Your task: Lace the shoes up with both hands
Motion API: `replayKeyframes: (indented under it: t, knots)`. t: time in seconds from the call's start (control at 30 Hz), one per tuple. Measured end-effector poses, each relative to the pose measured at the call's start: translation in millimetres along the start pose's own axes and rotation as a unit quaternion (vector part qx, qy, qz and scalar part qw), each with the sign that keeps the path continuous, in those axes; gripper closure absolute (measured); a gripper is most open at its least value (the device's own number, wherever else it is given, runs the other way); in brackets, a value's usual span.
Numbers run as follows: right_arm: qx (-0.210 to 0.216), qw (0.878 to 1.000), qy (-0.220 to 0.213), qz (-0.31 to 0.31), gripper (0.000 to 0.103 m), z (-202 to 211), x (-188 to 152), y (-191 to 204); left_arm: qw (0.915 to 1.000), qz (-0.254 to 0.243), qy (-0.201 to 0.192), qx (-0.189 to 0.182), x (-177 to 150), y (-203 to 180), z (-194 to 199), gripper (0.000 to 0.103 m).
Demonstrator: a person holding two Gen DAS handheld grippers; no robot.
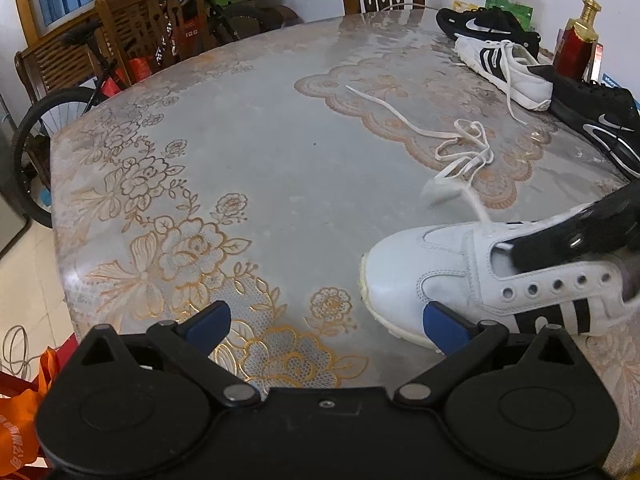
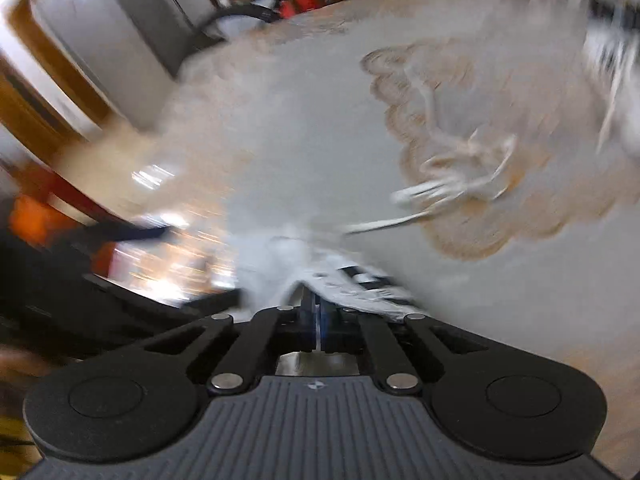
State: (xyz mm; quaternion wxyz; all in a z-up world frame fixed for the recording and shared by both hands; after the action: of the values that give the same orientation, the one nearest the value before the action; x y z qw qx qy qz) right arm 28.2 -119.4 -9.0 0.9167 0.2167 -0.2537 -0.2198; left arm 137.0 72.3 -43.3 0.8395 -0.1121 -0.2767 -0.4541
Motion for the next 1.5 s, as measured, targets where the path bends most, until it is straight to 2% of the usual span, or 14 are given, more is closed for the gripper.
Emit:
replayKeyframes:
  t: [0.23, 0.33, 0.4, 0.43, 0.5, 0.57, 0.6, 0.7, 0.73, 0.87, 0.93, 1.2, 1.33, 1.5]
  knots:
    - [0.227, 0.968, -0.007, -0.107, 0.100, 29.9, -12.1, -27.4, 0.9999, 0.001, -0.001, 0.013, 3.1, -5.8, 0.3, 0.000]
    - [0.340, 0.924, -0.046, -0.171, 0.103, 50.0, -12.5, -25.9, 0.9997, -0.005, 0.009, 0.023, 3.9, -9.2, -1.6, 0.000]
    - [0.437, 0.874, -0.087, -0.196, 0.103, 71.0, -4.4, -16.5, 0.9980, -0.024, 0.036, 0.046, 2.0, -15.0, -9.4, 0.000]
    - [0.480, 0.849, -0.114, -0.187, 0.103, 87.3, 3.6, -6.9, 0.9959, -0.040, 0.051, 0.064, -0.6, -20.3, -14.7, 0.000]
    - [0.518, 0.831, -0.169, -0.110, 0.103, 130.2, 23.7, 21.1, 0.9954, -0.051, 0.039, 0.071, -4.3, -27.2, -11.5, 0.000]
    - [0.480, 0.854, -0.199, -0.033, 0.103, 163.3, 36.4, 46.0, 0.9968, -0.040, 0.031, 0.061, -6.2, -30.0, -4.1, 0.000]
    - [0.431, 0.878, -0.209, 0.004, 0.098, 172.8, 38.1, 55.7, 0.9976, -0.032, 0.025, 0.056, -7.6, -30.4, 0.3, 0.000]
    - [0.226, 0.949, -0.200, 0.092, 0.043, 160.2, 26.0, 70.9, 0.9985, 0.004, 0.018, 0.052, -15.0, -26.2, 11.8, 0.000]
    - [0.162, 0.962, -0.188, 0.114, 0.043, 145.9, 17.4, 72.0, 0.9984, 0.015, 0.019, 0.051, -17.7, -24.5, 15.0, 0.000]
    - [-0.022, 0.974, -0.116, 0.192, 0.044, 77.3, -17.2, 56.5, 0.9960, 0.062, 0.031, 0.056, -30.6, -20.9, 33.9, 0.000]
    - [-0.066, 0.974, -0.080, 0.202, 0.044, 58.5, -23.6, 44.1, 0.9930, 0.095, 0.039, 0.058, -37.1, -23.2, 45.4, 0.000]
    - [-0.011, 0.986, -0.035, 0.163, 0.042, 71.8, -36.1, -11.7, 0.9714, 0.211, 0.057, 0.093, -45.5, -70.2, 76.7, 0.000]
    - [0.044, 0.981, -0.025, 0.185, 0.040, 70.3, -33.6, -39.1, 0.9449, 0.283, 0.062, 0.153, -33.9, -99.6, 86.4, 0.000]
    - [0.123, 0.972, 0.067, 0.188, 0.040, 59.2, -36.2, -69.4, 0.9080, 0.360, 0.062, 0.206, -23.2, -135.2, 100.3, 0.000]
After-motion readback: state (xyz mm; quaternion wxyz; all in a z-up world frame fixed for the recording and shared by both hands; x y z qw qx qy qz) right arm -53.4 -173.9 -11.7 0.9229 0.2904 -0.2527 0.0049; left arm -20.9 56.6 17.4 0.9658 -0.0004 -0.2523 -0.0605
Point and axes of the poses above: each gripper's, at about its wrist camera, not at the fingertips, and z roughly against the way its jaws point, y to its left, x to its top, the point moved 1 cm from there along -z, roughly the way its jaws point, and after that the axes turned 6 degrees about -z, right-handed, at the moved point
